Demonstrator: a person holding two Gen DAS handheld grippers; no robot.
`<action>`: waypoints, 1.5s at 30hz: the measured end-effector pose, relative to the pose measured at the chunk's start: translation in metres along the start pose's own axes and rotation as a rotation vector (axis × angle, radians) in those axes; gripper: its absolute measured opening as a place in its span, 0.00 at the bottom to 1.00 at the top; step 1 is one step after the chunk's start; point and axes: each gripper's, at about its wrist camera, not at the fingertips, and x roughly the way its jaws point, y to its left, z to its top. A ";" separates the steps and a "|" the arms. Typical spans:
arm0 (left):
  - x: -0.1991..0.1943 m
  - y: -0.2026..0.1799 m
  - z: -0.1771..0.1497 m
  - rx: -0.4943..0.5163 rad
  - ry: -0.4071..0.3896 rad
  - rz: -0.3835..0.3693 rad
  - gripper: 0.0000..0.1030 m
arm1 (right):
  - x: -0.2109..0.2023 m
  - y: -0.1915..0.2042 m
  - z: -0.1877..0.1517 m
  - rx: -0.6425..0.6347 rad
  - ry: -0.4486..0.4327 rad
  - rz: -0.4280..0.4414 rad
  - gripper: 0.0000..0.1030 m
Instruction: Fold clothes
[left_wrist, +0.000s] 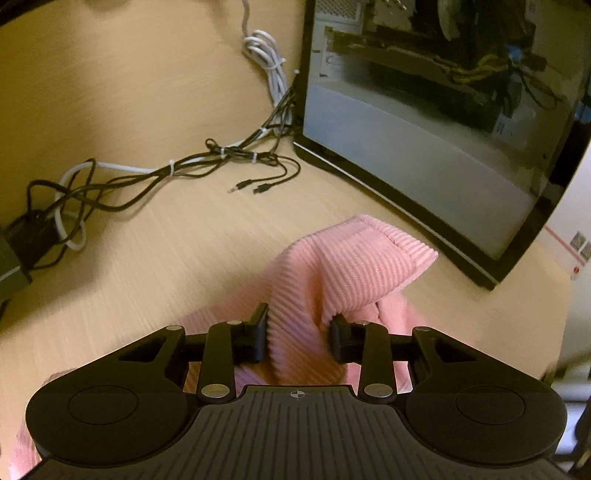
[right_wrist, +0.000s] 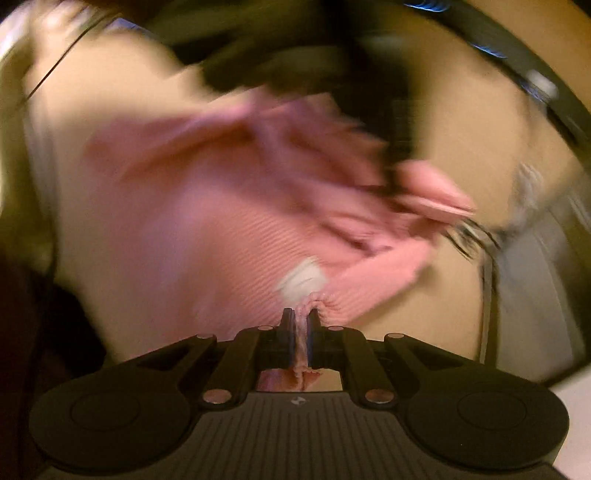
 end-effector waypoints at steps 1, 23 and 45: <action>-0.002 0.001 0.000 -0.024 0.000 -0.019 0.36 | 0.001 0.004 -0.002 -0.039 0.000 -0.004 0.06; 0.034 -0.040 -0.069 -0.386 0.182 -0.498 0.58 | -0.042 -0.059 -0.037 0.204 -0.018 0.141 0.48; -0.014 -0.048 -0.111 -0.367 0.177 -0.410 0.80 | 0.061 -0.175 -0.016 0.824 -0.097 0.276 0.43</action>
